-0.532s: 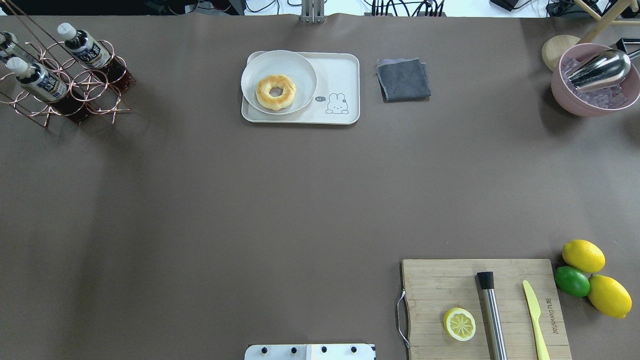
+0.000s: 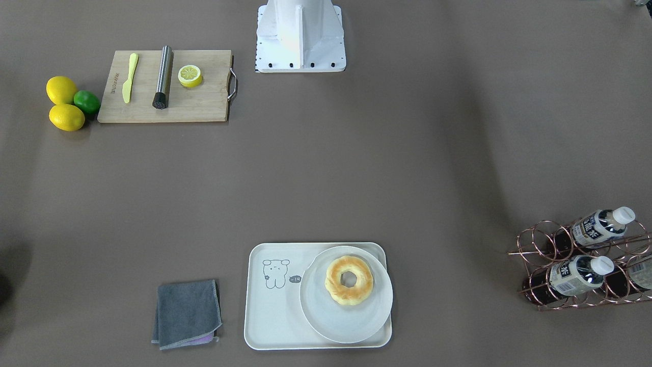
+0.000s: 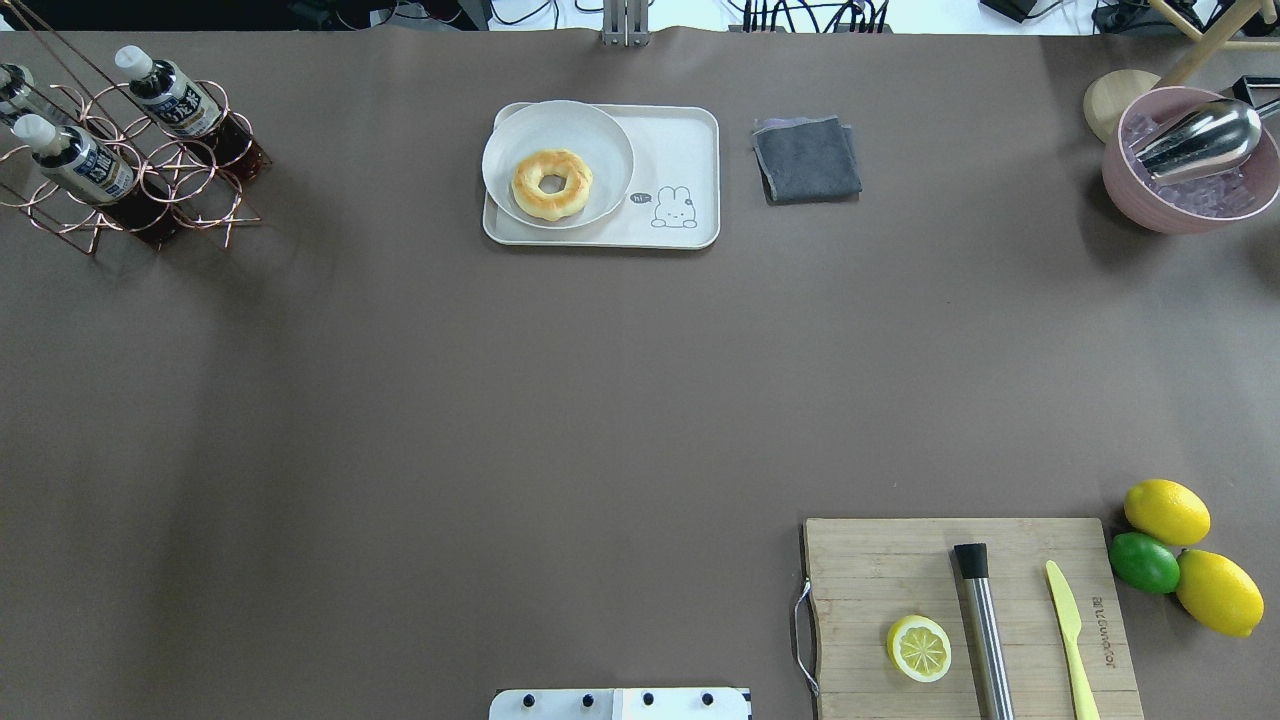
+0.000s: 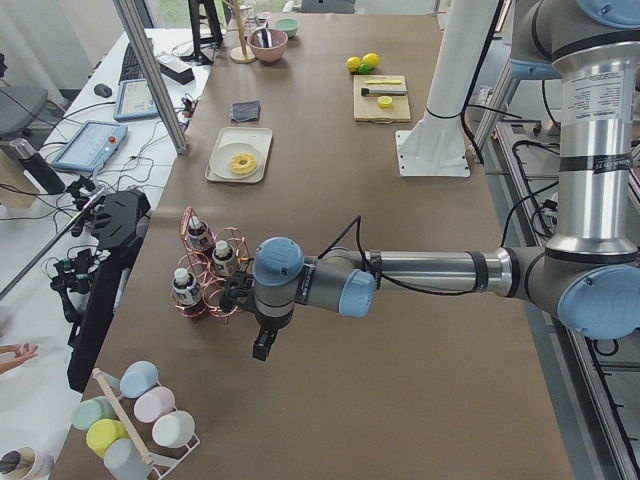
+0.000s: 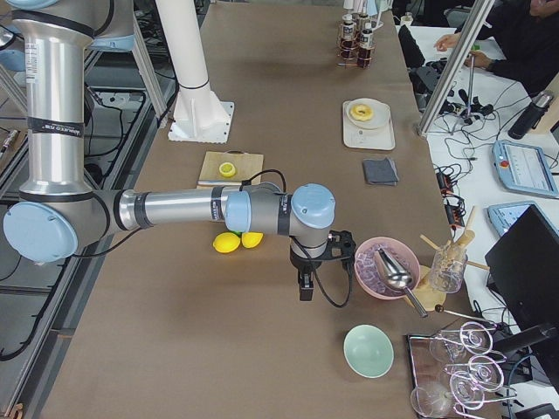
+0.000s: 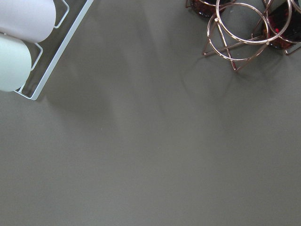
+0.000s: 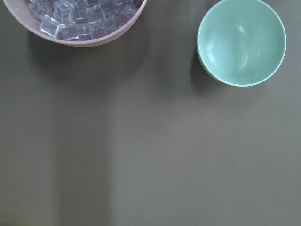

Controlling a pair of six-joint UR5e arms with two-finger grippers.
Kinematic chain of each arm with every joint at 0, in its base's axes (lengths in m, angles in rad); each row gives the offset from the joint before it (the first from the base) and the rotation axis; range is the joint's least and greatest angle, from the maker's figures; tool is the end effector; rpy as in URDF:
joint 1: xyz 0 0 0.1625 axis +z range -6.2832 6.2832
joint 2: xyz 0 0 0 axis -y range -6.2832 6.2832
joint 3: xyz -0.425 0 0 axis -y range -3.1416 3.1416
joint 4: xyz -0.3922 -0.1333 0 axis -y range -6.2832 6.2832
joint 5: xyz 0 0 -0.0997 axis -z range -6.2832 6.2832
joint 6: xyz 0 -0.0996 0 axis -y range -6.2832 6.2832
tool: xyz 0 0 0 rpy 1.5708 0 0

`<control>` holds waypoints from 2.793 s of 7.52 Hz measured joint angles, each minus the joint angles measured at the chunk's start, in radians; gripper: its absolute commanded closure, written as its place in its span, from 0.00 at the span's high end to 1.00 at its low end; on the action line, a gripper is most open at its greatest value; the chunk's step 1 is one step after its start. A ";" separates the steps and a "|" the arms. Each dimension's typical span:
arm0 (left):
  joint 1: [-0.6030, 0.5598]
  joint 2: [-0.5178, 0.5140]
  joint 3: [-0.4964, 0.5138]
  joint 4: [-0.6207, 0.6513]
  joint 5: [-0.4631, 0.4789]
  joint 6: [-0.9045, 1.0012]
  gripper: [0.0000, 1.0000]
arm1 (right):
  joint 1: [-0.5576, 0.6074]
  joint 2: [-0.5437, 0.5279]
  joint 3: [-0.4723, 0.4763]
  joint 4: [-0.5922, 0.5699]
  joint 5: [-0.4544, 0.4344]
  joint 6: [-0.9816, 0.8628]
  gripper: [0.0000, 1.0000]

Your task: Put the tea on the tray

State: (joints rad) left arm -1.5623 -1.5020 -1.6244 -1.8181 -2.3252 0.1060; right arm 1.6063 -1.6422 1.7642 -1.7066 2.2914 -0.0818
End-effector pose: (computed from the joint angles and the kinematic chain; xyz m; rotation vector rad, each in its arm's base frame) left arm -0.0610 -0.4772 0.6401 0.2577 0.7403 0.1961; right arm 0.0838 -0.4549 0.6149 0.0291 -0.7202 -0.0393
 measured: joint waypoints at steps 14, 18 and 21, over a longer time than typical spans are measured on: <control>0.020 0.038 -0.044 0.001 -0.089 -0.082 0.99 | 0.000 0.000 0.009 0.007 -0.003 -0.011 1.00; 0.112 0.049 -0.200 -0.036 -0.096 -0.423 0.99 | 0.000 -0.001 0.012 0.007 0.012 -0.022 1.00; 0.237 -0.062 -0.209 -0.051 0.066 -0.602 0.99 | 0.000 -0.002 0.013 0.008 0.026 -0.032 1.00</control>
State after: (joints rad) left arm -1.3258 -1.5640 -1.8336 -1.8690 -2.2588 -0.4956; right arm 1.6061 -1.6445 1.7773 -1.6988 2.3179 -0.1141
